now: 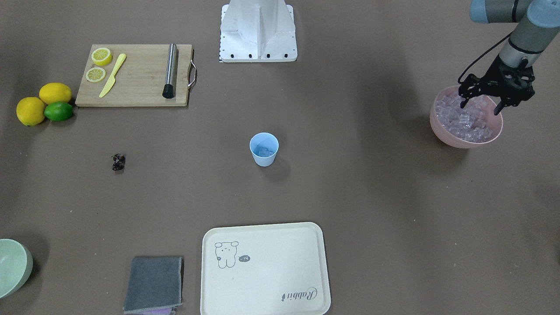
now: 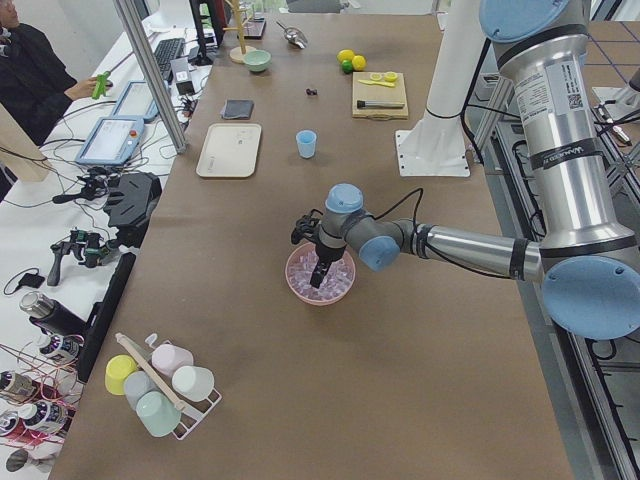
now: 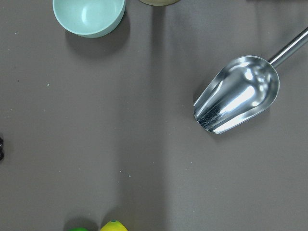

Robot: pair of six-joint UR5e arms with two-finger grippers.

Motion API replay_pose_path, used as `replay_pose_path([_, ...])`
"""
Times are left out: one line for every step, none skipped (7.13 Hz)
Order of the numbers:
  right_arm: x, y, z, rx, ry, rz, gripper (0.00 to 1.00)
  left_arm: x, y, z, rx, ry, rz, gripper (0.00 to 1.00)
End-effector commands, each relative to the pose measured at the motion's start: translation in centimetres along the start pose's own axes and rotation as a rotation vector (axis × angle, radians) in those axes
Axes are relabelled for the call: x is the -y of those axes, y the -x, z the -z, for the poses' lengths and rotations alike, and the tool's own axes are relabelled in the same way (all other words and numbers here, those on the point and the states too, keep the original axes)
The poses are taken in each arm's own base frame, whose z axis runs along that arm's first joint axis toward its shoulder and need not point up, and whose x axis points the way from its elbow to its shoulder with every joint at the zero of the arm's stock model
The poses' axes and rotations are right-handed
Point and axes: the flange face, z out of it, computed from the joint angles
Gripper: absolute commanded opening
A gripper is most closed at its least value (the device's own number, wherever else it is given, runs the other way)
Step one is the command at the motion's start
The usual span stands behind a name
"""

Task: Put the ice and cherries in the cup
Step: 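Lower the left gripper into the pink bowl to grasp a third ice cube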

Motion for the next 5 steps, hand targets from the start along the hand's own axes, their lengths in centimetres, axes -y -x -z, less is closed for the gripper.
replay_pose_path([-0.2,-0.2,-0.2,0.000,0.003,-0.002,1.00,-0.6,-1.0,-1.3,-0.007,0.028,-0.026,0.84])
replay_pose_path([-0.2,-0.2,-0.1,0.000,0.002,-0.003,1.00,-0.7,-0.8,-1.6,-0.003,0.035,-0.025,0.80])
replay_pose_path([-0.2,-0.2,-0.1,0.000,0.002,-0.003,1.00,-0.1,-1.0,-1.9,-0.006,0.031,-0.029,0.76])
replay_pose_path([-0.3,-0.2,-0.1,0.001,0.003,-0.004,1.00,0.5,-1.0,-2.9,-0.004,0.034,-0.029,0.73])
replay_pose_path([-0.3,-0.2,-0.1,0.001,0.002,-0.003,1.00,0.8,-0.9,-3.2,-0.002,0.035,-0.029,0.69])
